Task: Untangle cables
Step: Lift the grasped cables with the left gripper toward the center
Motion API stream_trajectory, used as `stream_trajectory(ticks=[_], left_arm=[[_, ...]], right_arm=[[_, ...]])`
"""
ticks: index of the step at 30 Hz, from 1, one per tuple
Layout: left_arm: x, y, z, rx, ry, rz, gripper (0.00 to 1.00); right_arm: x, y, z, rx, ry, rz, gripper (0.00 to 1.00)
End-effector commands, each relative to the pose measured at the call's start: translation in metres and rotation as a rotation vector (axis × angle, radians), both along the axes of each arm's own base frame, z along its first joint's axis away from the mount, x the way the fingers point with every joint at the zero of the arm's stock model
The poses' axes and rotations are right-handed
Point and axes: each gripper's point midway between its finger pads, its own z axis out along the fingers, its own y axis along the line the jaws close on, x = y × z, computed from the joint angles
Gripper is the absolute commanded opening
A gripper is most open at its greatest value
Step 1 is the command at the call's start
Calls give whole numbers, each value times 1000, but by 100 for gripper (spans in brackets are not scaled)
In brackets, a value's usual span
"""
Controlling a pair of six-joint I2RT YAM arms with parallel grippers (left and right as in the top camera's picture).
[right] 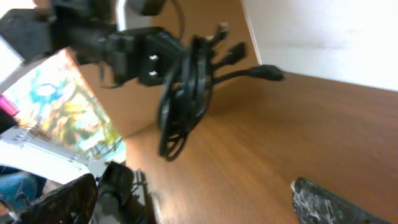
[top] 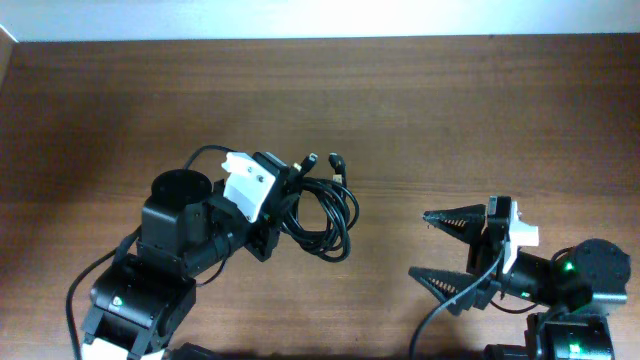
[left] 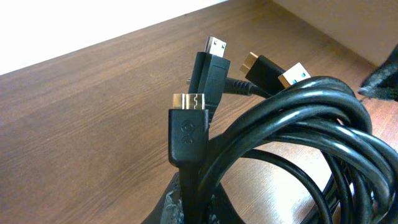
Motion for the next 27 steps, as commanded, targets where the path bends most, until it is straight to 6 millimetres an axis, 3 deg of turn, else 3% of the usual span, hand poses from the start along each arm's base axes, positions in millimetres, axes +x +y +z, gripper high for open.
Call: stream_trajectory(ticks=[1, 14, 20, 27], left_arm=[[-9, -9, 21, -44, -55, -67, 0], [-15, -15, 22, -66, -45, -109, 0], [8, 10, 16, -278, 203, 272, 0], [16, 23, 13, -364, 273, 428, 0]], right_arm=[[-24, 6, 15, 0, -81, 137, 98], [-24, 6, 15, 1, -76, 135, 99], [0, -1, 15, 57, 95, -11, 99], [10, -2, 8, 61, 148, -11, 99]])
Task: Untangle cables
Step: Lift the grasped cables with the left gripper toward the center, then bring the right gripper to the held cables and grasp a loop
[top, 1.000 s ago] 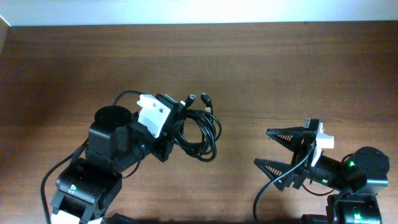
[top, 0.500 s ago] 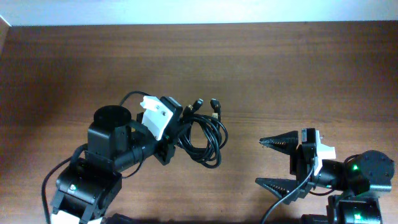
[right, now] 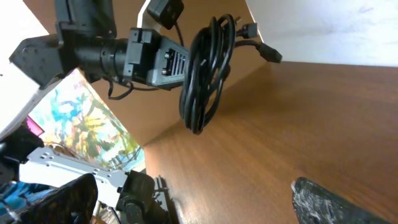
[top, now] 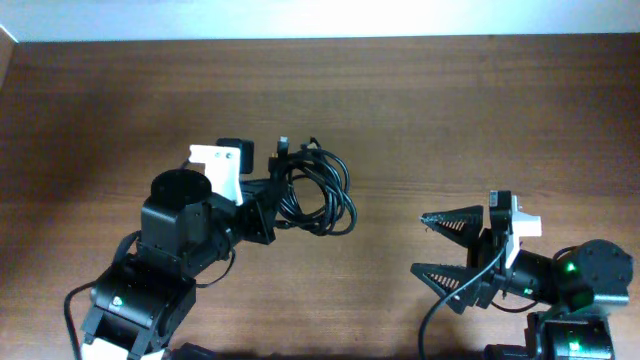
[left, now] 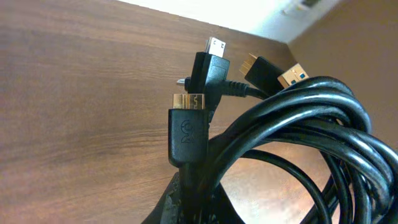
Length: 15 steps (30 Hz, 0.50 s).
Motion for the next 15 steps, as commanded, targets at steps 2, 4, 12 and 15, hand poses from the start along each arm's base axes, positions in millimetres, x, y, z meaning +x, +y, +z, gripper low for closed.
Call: stream_trajectory(ticks=[2, 4, 12, 15], left_arm=[[6, 15, 12, -26, -11, 123, 0], [8, 20, 10, -1, -14, 146, 0], [14, 19, -3, 50, 11, 136, 0], [15, 19, -4, 52, 15, 136, 0]], right_arm=[[14, -2, -2, 9, 58, -9, 99], [16, -2, -6, 12, 84, 7, 99], [20, -1, -11, 16, 116, 20, 99], [12, 1, -7, 17, 92, 68, 99]])
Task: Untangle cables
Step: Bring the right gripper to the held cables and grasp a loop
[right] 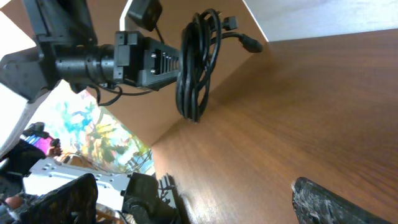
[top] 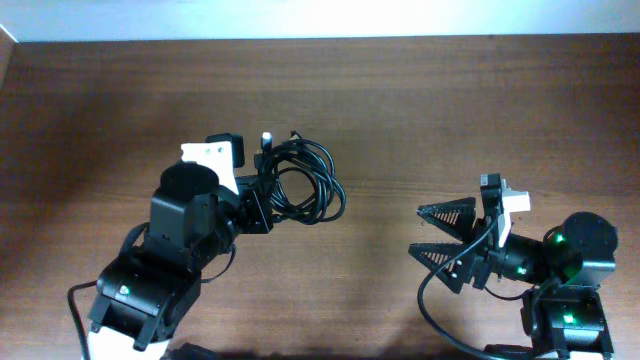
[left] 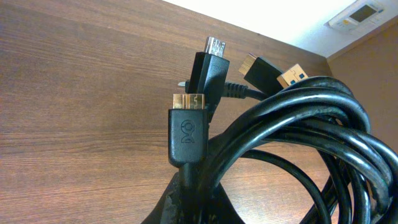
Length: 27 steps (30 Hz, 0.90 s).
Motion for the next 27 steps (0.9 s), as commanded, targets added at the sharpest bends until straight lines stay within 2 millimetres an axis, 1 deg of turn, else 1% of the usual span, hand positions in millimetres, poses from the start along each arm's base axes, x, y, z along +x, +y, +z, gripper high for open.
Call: stream_trajectory(ticks=[1, 4, 7, 11, 12, 16, 17, 19, 20, 22, 24, 26, 27], left_arm=[[1, 1, 12, 1, -39, 2, 0], [6, 0, 12, 17, -51, -4, 0], [16, -4, 10, 119, -109, -78, 0], [28, -15, -4, 159, -89, -89, 0], [30, -22, -12, 196, -75, -91, 0], [27, -50, -32, 297, -61, -127, 0], [26, -60, -37, 331, -71, -139, 0], [22, -75, -40, 368, -90, -157, 0], [21, -79, -40, 377, -100, -161, 0], [18, -87, -37, 385, -127, -167, 0], [17, -86, -36, 402, -137, -158, 0], [18, -85, -36, 458, -160, -189, 0], [21, -78, -35, 494, -171, -160, 0]], right_arm=[[-14, 4, 16, 10, -69, 90, 99], [-18, 5, 26, 29, -62, 112, 99], [-29, 18, 35, 35, -99, 178, 99], [-34, 31, 46, 58, -121, 197, 99], [-35, 34, 46, 61, -120, 204, 99], [-40, 43, 42, 63, -87, 248, 99], [-39, 45, 39, 63, -73, 257, 99], [-32, 47, 33, 60, -38, 259, 99], [-27, 48, 29, 58, -20, 255, 99], [-8, 50, 16, 50, 23, 224, 99], [11, 52, -1, 39, 81, 196, 99], [25, 54, -16, 27, 112, 187, 99], [31, 55, -19, 26, 116, 172, 99]])
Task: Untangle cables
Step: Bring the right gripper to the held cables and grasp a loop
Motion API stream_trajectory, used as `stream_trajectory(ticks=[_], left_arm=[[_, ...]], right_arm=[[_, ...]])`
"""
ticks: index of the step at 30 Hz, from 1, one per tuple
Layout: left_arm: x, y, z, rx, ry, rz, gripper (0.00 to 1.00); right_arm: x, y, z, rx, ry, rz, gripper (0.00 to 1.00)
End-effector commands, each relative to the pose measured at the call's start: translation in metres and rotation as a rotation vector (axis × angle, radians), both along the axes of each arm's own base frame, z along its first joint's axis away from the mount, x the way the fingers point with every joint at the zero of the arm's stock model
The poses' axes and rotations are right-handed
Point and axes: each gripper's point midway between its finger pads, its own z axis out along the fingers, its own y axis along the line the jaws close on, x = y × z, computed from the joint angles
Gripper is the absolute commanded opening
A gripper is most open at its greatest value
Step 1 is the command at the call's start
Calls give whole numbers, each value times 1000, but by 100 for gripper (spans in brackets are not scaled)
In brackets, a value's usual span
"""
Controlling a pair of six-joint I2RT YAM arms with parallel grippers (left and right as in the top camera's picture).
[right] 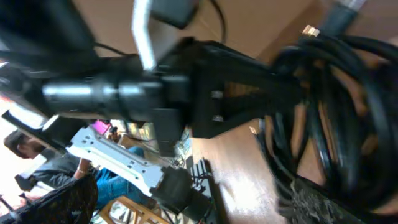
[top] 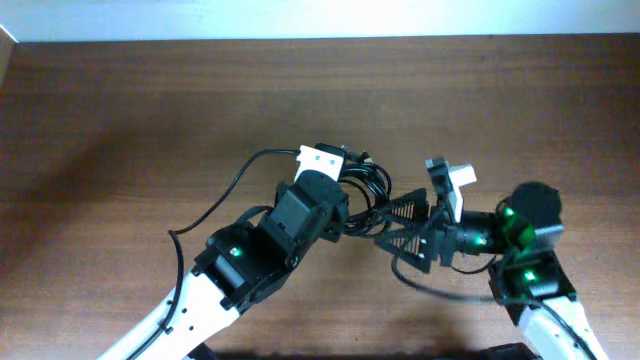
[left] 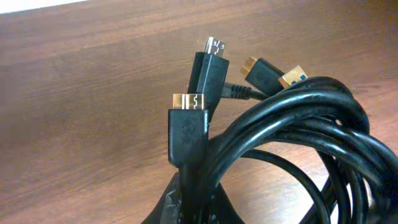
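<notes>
A coiled bundle of black cables (top: 368, 190) hangs above the middle of the table, with my left gripper (top: 338, 212) shut on it. In the left wrist view the bundle (left: 298, 137) rises out of my left gripper (left: 193, 210). Three plugs stick up: a flat gold-tipped plug (left: 186, 130), a slimmer one (left: 209, 65) and a blue-tongued USB plug (left: 280, 73). My right gripper (top: 400, 228) stands open right against the bundle. The right wrist view shows the cables (right: 339, 106) filling the right side, by one of its fingers (right: 323, 202).
The wooden table (top: 120, 110) runs back to a white wall edge (top: 320, 18). My left arm's own lead (top: 232, 185) loops out to the left, and my right arm's lead (top: 430, 288) curves below the right gripper.
Both arms have moved to the table's middle. The left gripper with the bundle is farther right, and the open right gripper has come left until its fingers reach the bundle.
My left gripper held the bundle at left-centre at every earlier moment, turned differently each time. My right gripper stayed open at the right, well apart from it. Now the two meet at the centre with the bundle still in the left gripper.
</notes>
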Motion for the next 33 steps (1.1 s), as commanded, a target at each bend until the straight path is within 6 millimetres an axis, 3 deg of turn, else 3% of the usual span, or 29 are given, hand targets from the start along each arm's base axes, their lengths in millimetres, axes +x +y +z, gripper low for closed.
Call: stream_trajectory(ticks=[1, 6, 9, 12, 14, 16, 21, 23, 25, 33], left_arm=[[13, 23, 17, 117, -110, 78, 0], [23, 59, 14, 234, -128, 211, 0], [26, 91, 0, 271, -52, 276, 0], [27, 97, -6, 250, -10, 280, 0], [27, 97, -6, 250, -11, 279, 0], [27, 97, -6, 261, -13, 268, 0], [28, 93, -4, 285, -30, 233, 0], [29, 74, -2, 205, -23, 168, 0], [28, 51, 2, 111, -18, 84, 0], [10, 6, 10, 44, -41, -49, 0]], right_arm=[[19, 3, -2, -10, -48, -40, 98], [35, 0, 3, -14, -91, -129, 99], [59, -7, 17, -42, -146, -254, 99], [100, -35, 3, -233, -85, -527, 99], [107, -47, 1, -345, -95, -587, 99], [101, -52, 3, -468, -152, -561, 99], [66, -41, -11, -651, -283, -356, 100], [54, -29, -17, -673, -302, -291, 92], [53, -24, -21, -716, -312, -304, 90], [70, -24, -33, -751, -230, -382, 90]])
